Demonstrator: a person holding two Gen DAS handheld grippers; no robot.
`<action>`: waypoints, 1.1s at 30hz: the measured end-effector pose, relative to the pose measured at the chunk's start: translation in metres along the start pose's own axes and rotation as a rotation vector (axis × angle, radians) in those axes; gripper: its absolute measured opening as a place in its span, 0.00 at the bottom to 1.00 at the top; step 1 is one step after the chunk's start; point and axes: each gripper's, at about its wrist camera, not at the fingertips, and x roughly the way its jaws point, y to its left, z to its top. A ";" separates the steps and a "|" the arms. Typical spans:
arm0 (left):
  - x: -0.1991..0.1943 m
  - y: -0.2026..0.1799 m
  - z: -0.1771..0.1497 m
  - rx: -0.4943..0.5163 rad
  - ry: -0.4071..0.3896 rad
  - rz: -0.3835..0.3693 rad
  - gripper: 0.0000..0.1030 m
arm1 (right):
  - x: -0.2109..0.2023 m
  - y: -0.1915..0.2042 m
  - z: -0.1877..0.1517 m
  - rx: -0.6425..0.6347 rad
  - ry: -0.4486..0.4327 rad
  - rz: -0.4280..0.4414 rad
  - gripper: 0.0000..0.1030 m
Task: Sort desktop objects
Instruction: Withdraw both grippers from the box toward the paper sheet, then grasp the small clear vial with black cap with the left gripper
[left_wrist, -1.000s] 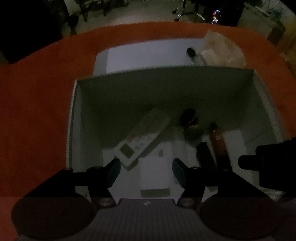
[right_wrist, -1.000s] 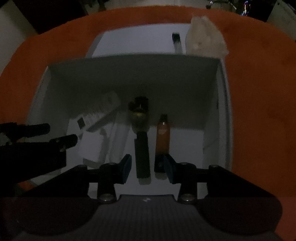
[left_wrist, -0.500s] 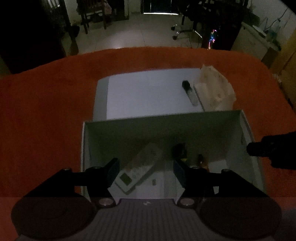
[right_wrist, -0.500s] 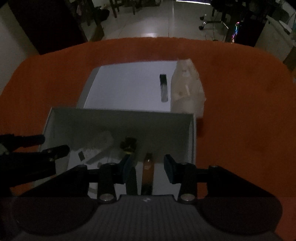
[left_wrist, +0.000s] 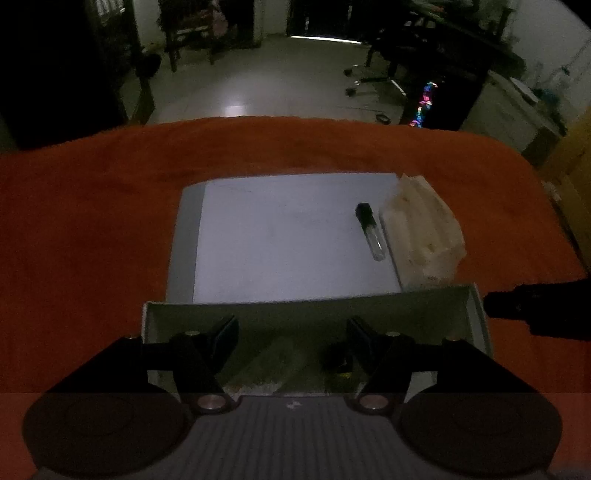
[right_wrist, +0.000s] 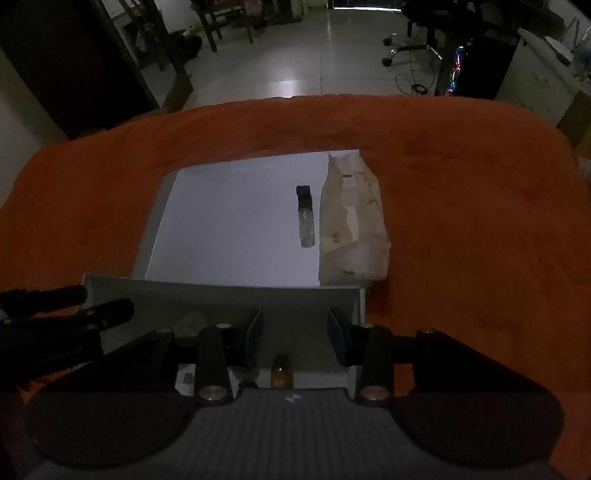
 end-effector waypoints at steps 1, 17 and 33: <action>0.003 -0.001 0.003 -0.005 0.003 0.000 0.59 | 0.002 -0.002 0.002 0.002 0.002 -0.001 0.41; 0.087 -0.042 0.057 -0.051 0.056 -0.028 0.60 | 0.044 -0.081 0.041 0.100 0.027 0.003 0.41; 0.195 -0.064 0.083 -0.154 0.125 -0.051 0.61 | 0.087 -0.120 0.062 0.161 0.023 0.096 0.41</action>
